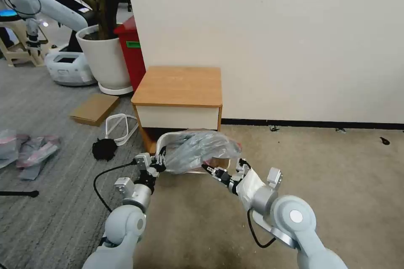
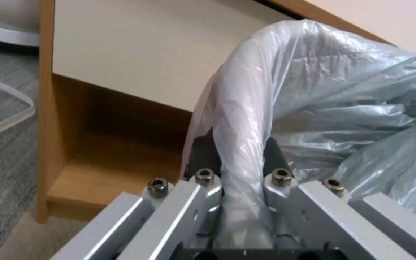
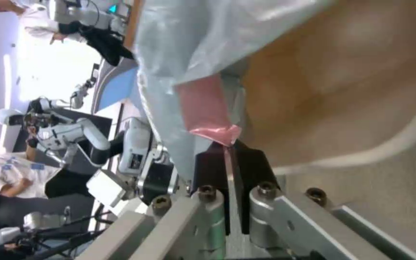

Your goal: Pick up the garbage bag from the table and place it over the trash can.

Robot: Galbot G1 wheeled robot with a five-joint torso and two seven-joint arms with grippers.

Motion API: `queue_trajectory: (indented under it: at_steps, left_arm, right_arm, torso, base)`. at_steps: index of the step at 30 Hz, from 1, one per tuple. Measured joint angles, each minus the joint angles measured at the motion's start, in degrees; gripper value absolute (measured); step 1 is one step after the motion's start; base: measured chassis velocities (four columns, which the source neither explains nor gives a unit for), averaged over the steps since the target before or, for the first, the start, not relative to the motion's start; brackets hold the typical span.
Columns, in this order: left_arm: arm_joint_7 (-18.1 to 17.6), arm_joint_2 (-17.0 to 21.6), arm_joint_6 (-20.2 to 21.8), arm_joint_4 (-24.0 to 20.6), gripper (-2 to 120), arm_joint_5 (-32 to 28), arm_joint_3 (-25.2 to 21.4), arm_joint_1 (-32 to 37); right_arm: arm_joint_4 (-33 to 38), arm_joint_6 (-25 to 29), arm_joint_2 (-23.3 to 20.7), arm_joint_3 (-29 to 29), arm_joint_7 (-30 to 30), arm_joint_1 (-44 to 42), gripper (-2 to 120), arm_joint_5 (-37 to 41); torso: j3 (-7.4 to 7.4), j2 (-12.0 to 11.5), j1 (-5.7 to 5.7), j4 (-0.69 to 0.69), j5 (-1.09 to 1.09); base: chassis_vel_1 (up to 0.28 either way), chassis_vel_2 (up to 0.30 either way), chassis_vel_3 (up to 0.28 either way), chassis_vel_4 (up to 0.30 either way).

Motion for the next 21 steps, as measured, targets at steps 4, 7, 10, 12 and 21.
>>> queue_trajectory:
  at_steps: [4,7,10,12,21]
  left_arm:
    - [0.01,0.01,0.0,0.11,5,0.01,0.15,-0.09]
    - [0.03,0.03,0.0,0.16,5,0.05,0.27,-0.13]
    - [0.03,0.03,0.0,0.17,5,0.09,0.29,-0.15]
    - [0.03,0.04,0.0,0.17,5,0.09,0.3,-0.15]
    - [0.06,0.09,0.0,0.04,5,0.09,0.35,-0.09]
  right_arm:
    - [-0.13,0.99,-0.07,-0.06,-0.61,0.02,0,-0.8]
    - [-0.13,1.31,-0.22,-0.05,-0.99,-0.05,10,-0.97]
    - [-0.05,1.32,-0.14,-0.16,-1.05,-0.05,17,-0.98]
    - [0.05,1.32,-0.08,-0.21,-1.06,-0.05,17,-0.98]
    - [0.19,0.91,-0.62,-0.54,-1.99,-0.57,45,-3.06]
  torso:
    - [0.0,0.0,0.0,0.0,0.0]
    - [0.0,0.0,0.0,0.0,0.0]
    - [0.0,0.0,0.0,0.0,0.0]
    - [0.0,0.0,0.0,0.0,0.0]
    - [0.0,0.0,0.0,0.0,0.0]
  base:
    - [0.0,0.0,0.0,0.0]
    - [0.0,0.0,0.0,0.0]
    - [0.0,0.0,0.0,0.0]
    - [0.0,0.0,0.0,0.0]
    - [0.0,0.0,0.0,0.0]
